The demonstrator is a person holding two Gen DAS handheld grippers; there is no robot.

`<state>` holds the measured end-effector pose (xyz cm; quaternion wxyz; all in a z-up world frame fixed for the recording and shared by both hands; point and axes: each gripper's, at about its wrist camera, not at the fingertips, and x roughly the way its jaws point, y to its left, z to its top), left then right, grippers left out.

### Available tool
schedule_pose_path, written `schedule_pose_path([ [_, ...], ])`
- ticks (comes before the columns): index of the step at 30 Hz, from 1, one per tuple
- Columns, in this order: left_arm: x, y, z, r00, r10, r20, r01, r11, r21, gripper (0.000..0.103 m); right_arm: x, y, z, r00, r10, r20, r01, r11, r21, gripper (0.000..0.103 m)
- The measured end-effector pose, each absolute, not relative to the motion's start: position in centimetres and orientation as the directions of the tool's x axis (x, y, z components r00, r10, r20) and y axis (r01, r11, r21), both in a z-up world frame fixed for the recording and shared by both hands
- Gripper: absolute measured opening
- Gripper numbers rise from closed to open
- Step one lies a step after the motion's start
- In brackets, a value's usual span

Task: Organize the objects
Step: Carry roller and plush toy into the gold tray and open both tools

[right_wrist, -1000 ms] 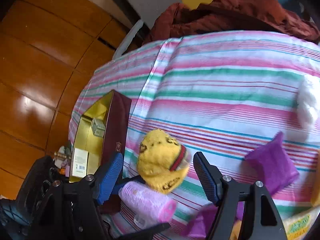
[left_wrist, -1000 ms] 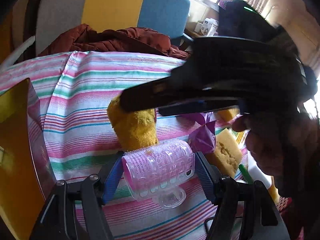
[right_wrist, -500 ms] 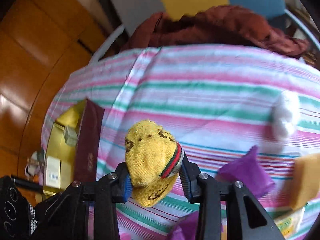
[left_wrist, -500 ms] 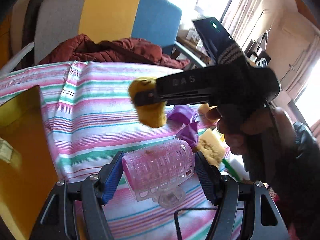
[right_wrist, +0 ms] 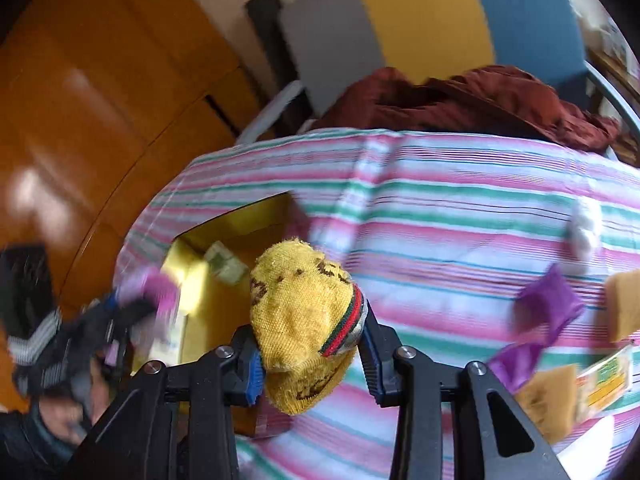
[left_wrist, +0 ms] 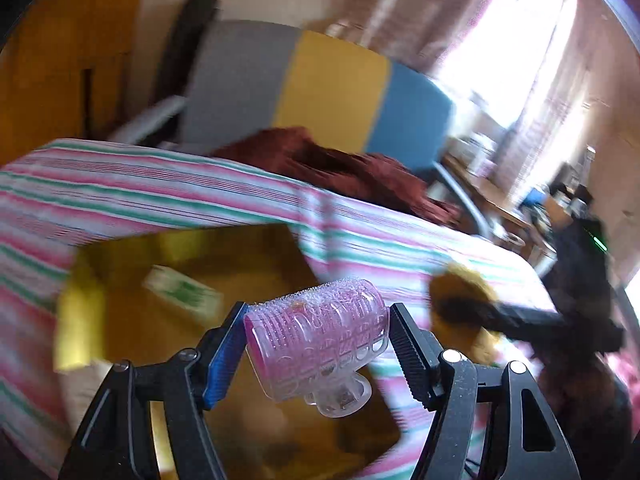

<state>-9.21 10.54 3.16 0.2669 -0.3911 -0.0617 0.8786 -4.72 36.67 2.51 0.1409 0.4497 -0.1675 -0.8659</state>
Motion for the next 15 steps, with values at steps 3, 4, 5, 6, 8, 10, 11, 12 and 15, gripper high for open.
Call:
schedule_pose_path([
  [3, -11.8, 6.8, 2.7, -0.597, 0.424, -0.681, -0.333, -0.903, -0.271, 0.07, -4.7, 32.7, 2.2, -0.518, -0.417, -0.747, 0.152, -0.904, 0.399, 0.039],
  [4, -12.9, 6.1, 2.2, -0.601, 0.395, -0.695, -0.313, -0.916, -0.251, 0.07, -4.8, 31.4, 1.9, -0.507, -0.421, -0.752, 0.158, -0.903, 0.399, 0.039],
  [5, -14.0, 4.9, 1.8, -0.599, 0.362, -0.715, -0.287, -0.93, -0.23, 0.071, -4.9, 30.1, 1.6, -0.49, -0.428, -0.759, 0.173, -0.902, 0.397, 0.039],
  [6, -14.7, 4.1, 1.4, -0.605, 0.333, -0.723, -0.258, -0.941, -0.217, 0.072, -5.0, 29.0, 1.3, -0.473, -0.435, -0.766, 0.187, -0.899, 0.396, 0.039],
  [8, -15.7, 2.5, 0.9, -0.615, 0.281, -0.736, -0.216, -0.959, -0.185, 0.075, -4.9, 26.7, 0.6, -0.44, -0.442, -0.782, 0.212, -0.897, 0.388, 0.04],
  [10, -16.3, 0.9, 0.4, -0.63, 0.238, -0.739, -0.165, -0.971, -0.172, 0.08, -4.9, 24.9, -0.1, -0.422, -0.408, -0.81, 0.217, -0.913, 0.347, 0.044],
  [11, -16.1, 0.0, 0.2, -0.633, 0.236, -0.737, -0.148, -0.972, -0.184, 0.08, -4.9, 24.5, -0.5, -0.418, -0.377, -0.826, 0.202, -0.925, 0.32, 0.045],
  [12, -15.6, -0.6, 0.1, -0.635, 0.239, -0.734, -0.137, -0.971, -0.197, 0.081, -5.0, 24.2, -1.0, -0.415, -0.343, -0.843, 0.18, -0.939, 0.294, 0.051],
  [15, -14.3, -2.0, -0.1, -0.651, 0.246, -0.718, -0.113, -0.967, -0.228, 0.085, -5.1, 24.1, -2.5, -0.389, -0.267, -0.882, 0.128, -0.964, 0.235, 0.054],
])
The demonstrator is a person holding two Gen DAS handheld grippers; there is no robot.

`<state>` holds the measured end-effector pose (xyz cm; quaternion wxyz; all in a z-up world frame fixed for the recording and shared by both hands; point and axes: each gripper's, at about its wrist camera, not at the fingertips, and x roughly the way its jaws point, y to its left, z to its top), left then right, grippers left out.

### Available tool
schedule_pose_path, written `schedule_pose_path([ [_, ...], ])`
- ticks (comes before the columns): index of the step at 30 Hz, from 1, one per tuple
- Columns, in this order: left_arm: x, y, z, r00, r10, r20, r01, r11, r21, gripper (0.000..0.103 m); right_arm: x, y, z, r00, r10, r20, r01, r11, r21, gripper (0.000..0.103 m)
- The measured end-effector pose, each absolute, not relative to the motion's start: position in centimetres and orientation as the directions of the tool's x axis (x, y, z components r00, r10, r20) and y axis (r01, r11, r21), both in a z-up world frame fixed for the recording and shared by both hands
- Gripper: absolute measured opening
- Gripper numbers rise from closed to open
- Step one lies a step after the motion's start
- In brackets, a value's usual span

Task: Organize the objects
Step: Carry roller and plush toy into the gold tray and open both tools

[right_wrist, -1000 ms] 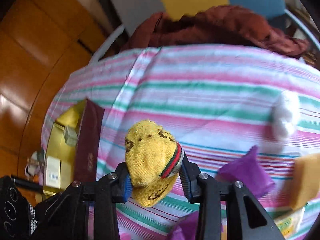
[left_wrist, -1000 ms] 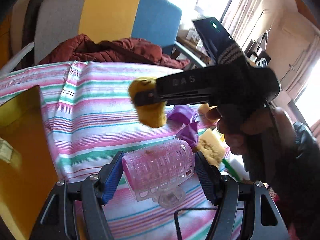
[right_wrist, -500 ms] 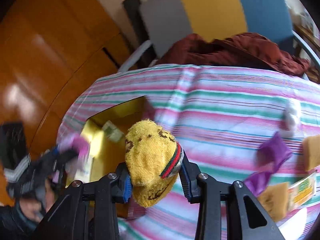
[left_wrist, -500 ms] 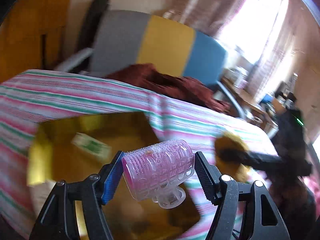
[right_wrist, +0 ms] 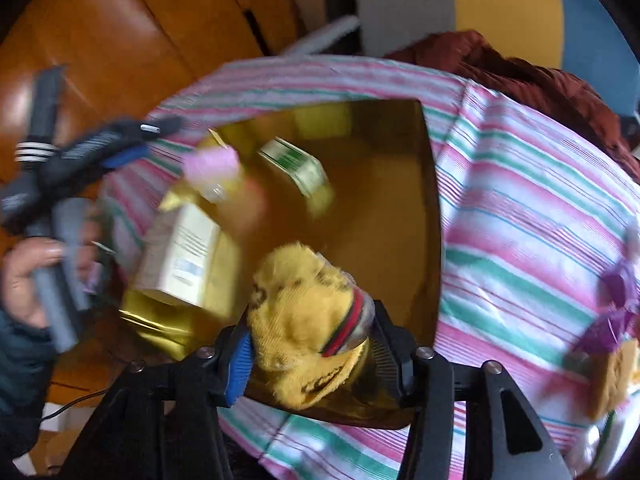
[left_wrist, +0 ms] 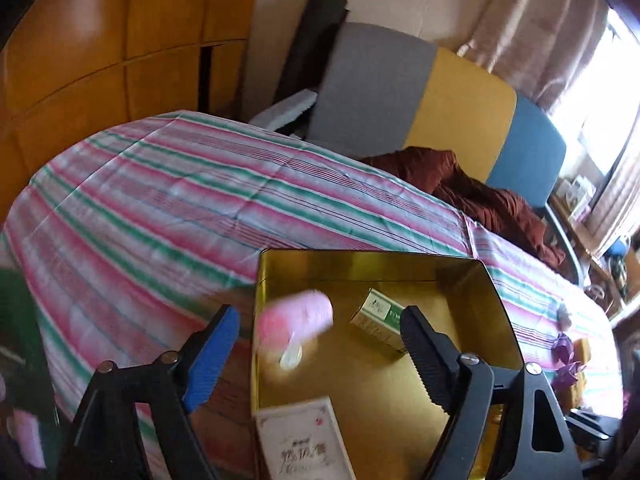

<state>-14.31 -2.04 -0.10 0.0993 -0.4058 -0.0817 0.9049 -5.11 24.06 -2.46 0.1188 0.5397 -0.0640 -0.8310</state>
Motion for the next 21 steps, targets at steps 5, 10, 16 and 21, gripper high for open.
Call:
schedule_pose_path([
  [5, -10.4, -2.9, -0.1, -0.674, 0.254, -0.694, -0.101, -0.962, -0.254, 0.088, -4.4, 24.4, -3.3, -0.398, -0.189, -0.898, 0.069, -0.982, 0.176, 0.067],
  [10, -7.3, -2.2, -0.2, -0.687, 0.245, -0.684, -0.123, -0.967, -0.223, 0.09, -3.2, 24.7, -2.3, -0.444, -0.203, -0.873, 0.052, -0.978, 0.201, 0.081],
  [16, -4.5, -0.9, 0.2, -0.706, 0.23, -0.67, -0.141, -0.973, -0.185, 0.093, -1.1, 24.0, -1.4, -0.505, -0.175, -0.845, 0.036, -0.983, 0.182, 0.081],
  [21, -3.0, 0.1, 0.7, -0.723, 0.21, -0.658, -0.155, -0.978, -0.142, 0.096, 0.4, 23.4, -0.6, -0.58, -0.114, -0.807, 0.019, -0.992, 0.126, 0.081],
])
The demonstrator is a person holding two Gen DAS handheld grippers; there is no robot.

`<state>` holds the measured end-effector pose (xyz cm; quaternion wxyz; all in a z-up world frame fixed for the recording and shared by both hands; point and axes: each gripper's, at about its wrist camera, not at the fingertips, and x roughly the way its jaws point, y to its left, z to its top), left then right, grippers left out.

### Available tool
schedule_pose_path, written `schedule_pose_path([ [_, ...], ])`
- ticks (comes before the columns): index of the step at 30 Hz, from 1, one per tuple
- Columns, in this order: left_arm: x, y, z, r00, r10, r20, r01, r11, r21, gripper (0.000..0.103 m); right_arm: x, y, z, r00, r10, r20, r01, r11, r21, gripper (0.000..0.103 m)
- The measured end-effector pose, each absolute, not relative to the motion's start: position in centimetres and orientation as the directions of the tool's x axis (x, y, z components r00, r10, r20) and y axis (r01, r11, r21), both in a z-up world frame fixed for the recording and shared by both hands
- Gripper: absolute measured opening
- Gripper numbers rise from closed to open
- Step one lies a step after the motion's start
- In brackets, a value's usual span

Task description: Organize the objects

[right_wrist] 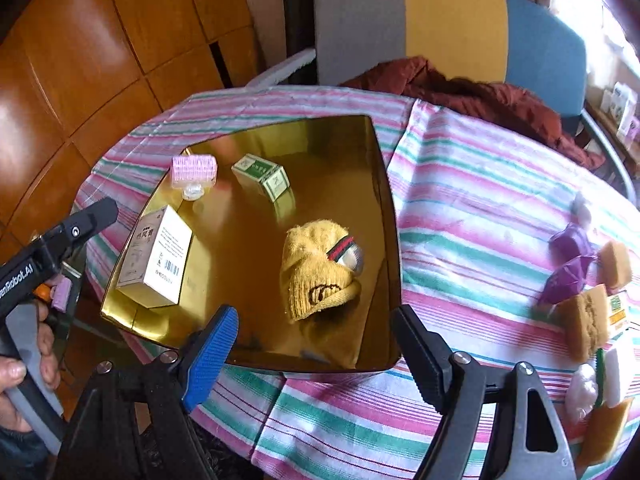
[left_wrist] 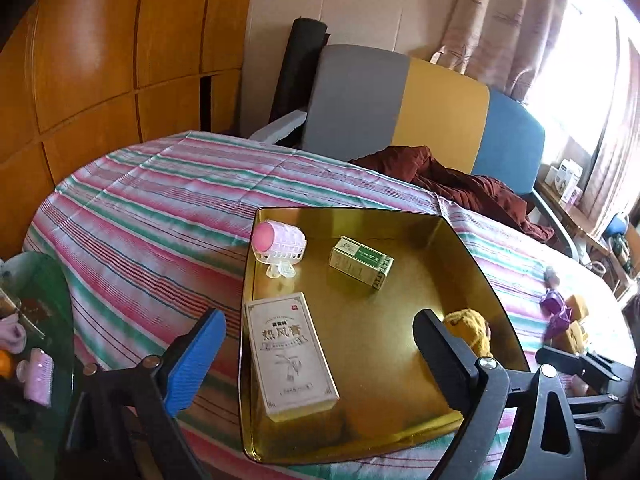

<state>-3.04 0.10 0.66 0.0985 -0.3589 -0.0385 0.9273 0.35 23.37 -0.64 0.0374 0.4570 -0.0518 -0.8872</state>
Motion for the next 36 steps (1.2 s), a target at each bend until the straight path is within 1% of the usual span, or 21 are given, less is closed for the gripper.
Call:
schedule_pose_path([
  [8, -1.5, 1.8, 0.8, -0.735, 0.187, -0.652, -0.182, -0.98, -0.077, 0.097, 1.9, 23.0, 0.7, -0.678, -0.02, -0.735, -0.016, -0.999, 0.042, 0.081],
  [10, -1.3, 2.2, 0.7, -0.736, 0.18, -0.653, -0.186, -0.981, -0.062, 0.097, 2.2, 23.1, 0.8, -0.692, -0.005, -0.722, -0.026, -0.999, 0.032, 0.085],
  [12, -1.2, 2.6, 0.6, -0.736, 0.174, -0.654, -0.19, -0.981, -0.046, 0.098, 2.4, 23.2, 0.9, -0.702, 0.004, -0.712, -0.03, -0.999, 0.024, 0.085],
  [17, -0.7, 3.5, 0.6, -0.753, 0.13, -0.645, -0.182, -0.983, 0.015, 0.102, 2.7, 23.4, 0.7, -0.715, 0.023, -0.699, -0.048, -0.999, 0.017, 0.087],
  [26, -0.2, 4.2, 0.6, -0.763, 0.107, -0.638, -0.185, -0.981, 0.058, 0.103, 3.3, 24.2, 0.7, -0.733, 0.047, -0.679, -0.079, -0.997, 0.017, 0.089],
  [30, 0.0, 4.6, 0.8, -0.78, 0.077, -0.62, -0.174, -0.98, 0.097, 0.103, 3.5, 24.6, 0.7, -0.737, 0.051, -0.674, -0.089, -0.996, 0.022, 0.089],
  [36, 0.0, 5.0, 0.9, -0.779, 0.073, -0.623, -0.182, -0.977, 0.113, 0.103, 3.7, 24.9, 0.7, -0.74, 0.049, -0.671, -0.092, -0.995, 0.029, 0.089],
])
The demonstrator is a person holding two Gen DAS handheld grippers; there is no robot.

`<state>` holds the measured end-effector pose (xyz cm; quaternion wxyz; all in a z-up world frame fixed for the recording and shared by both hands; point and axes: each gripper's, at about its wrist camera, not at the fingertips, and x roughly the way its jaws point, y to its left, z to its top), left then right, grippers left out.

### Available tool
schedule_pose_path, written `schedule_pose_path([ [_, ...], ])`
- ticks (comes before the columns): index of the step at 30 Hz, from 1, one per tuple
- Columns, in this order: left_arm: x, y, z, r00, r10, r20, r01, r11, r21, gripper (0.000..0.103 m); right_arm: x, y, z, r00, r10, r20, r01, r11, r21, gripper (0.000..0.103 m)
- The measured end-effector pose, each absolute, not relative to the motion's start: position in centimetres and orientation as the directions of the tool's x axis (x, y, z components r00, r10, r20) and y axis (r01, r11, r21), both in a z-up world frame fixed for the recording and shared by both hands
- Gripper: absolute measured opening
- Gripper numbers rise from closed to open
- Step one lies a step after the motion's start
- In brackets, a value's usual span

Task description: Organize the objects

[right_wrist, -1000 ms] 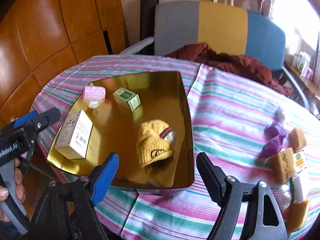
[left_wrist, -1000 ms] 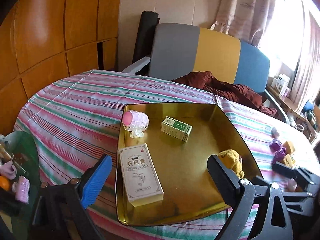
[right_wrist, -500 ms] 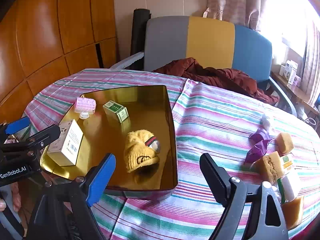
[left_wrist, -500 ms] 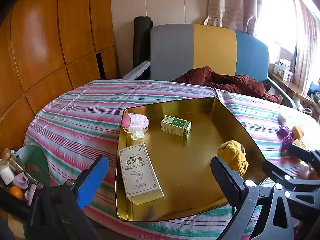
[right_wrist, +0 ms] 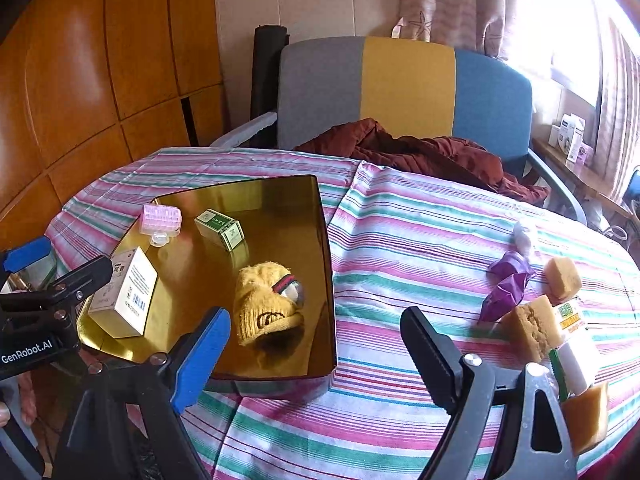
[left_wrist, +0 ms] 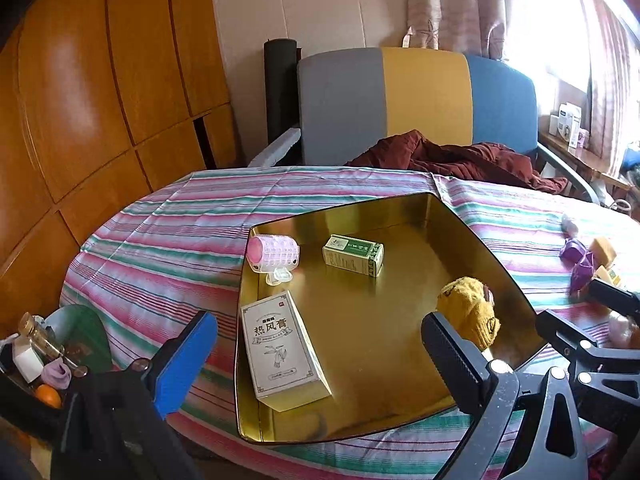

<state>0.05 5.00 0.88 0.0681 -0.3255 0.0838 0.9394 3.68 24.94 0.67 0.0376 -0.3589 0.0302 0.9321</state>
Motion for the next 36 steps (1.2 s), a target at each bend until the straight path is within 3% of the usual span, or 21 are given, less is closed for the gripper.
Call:
schedule_pose_path([
  [25, 0.8, 7.6, 1.0, -0.77, 0.1, -0.63, -0.257, -0.953, 0.162, 0.103, 5.3, 29.6, 0.1, -0.722, 0.106, -0.684, -0.2, -0.978, 0.06, 0.089],
  [36, 0.9, 11.2, 2.4, -0.735, 0.274, -0.621, -0.426, -0.899, 0.107, 0.103, 9.2, 38.3, 1.2, -0.657, 0.228, -0.718, -0.415, -0.905, 0.092, 0.089],
])
